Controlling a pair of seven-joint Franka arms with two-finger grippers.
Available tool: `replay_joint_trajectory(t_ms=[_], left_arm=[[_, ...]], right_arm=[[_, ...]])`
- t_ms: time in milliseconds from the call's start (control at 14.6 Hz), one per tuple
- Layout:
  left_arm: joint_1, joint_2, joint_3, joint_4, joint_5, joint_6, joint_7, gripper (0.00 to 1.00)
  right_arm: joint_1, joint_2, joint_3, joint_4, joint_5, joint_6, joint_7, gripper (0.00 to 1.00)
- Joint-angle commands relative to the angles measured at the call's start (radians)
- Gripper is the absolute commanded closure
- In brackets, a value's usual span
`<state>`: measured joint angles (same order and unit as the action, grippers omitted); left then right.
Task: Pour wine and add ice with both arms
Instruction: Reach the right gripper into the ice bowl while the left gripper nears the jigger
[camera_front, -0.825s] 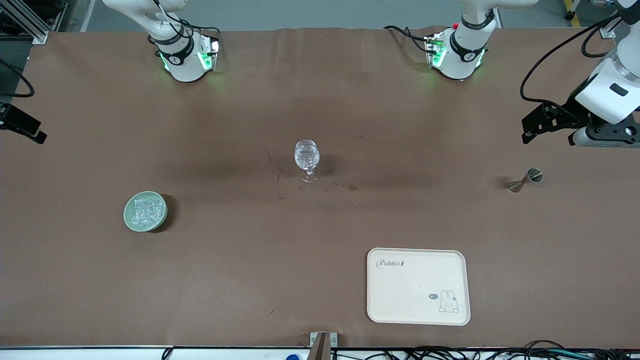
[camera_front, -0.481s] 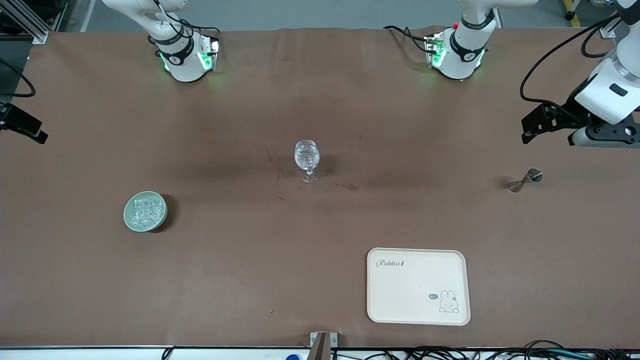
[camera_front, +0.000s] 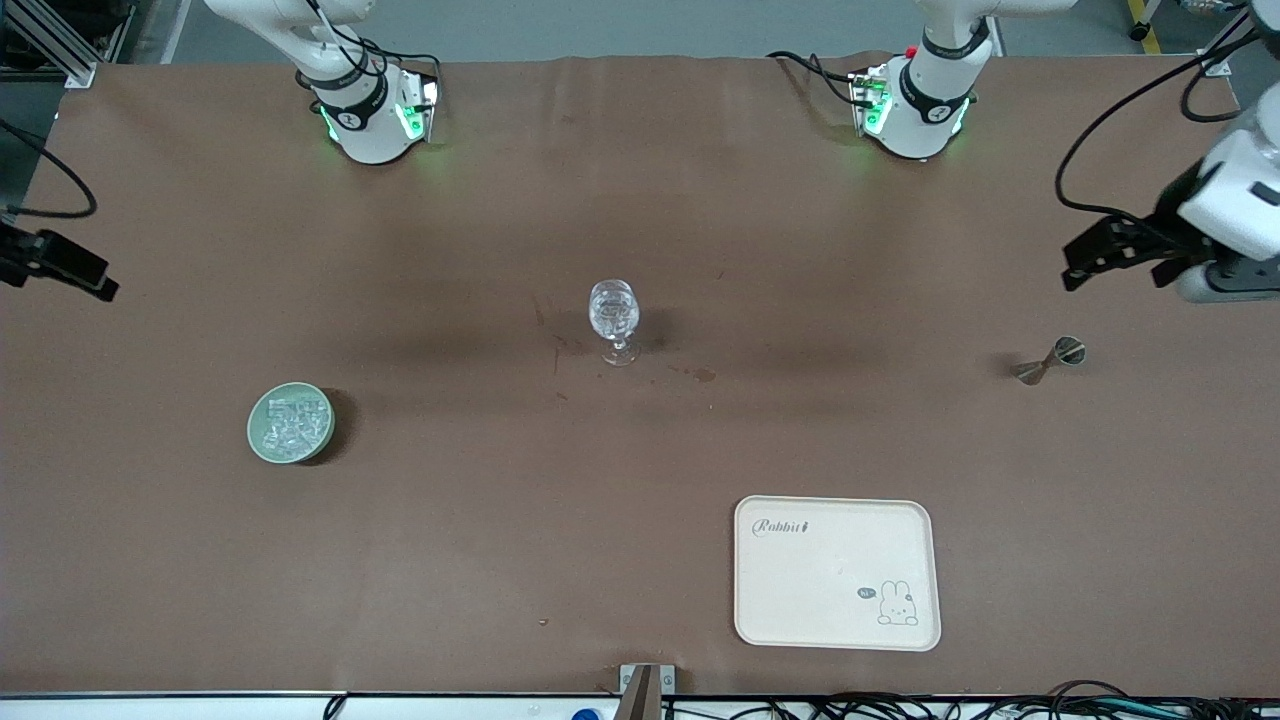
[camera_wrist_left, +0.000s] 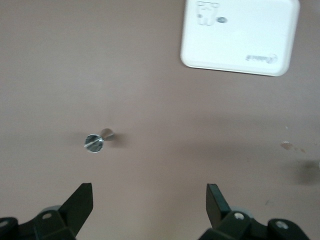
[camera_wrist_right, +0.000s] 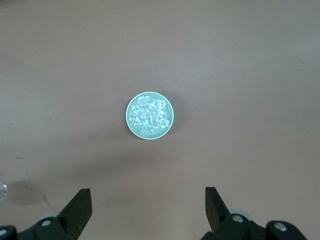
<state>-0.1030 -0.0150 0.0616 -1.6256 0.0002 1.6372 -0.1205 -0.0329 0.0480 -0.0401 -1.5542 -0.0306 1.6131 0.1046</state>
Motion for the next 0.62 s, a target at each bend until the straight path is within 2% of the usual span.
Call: replay_joint_trajectory(t_ms=[0, 275, 550], left_arm=[[-0.001, 0.006, 0.101, -0.002, -0.041, -0.049, -0.005, 0.00], [-0.001, 0.067, 0.240, -0.002, -0.072, -0.132, -0.065, 0.00], [0.000, 0.194, 0.436, -0.002, -0.348, -0.135, -0.215, 0.00]], right_arm=[[-0.008, 0.012, 0.002, -0.127, 0.017, 0.120, -0.008, 0.00], [-0.010, 0.090, 0.002, -0.256, 0.017, 0.330, -0.014, 0.00], [-0.007, 0.191, 0.002, -0.323, 0.015, 0.485, -0.017, 0.03]])
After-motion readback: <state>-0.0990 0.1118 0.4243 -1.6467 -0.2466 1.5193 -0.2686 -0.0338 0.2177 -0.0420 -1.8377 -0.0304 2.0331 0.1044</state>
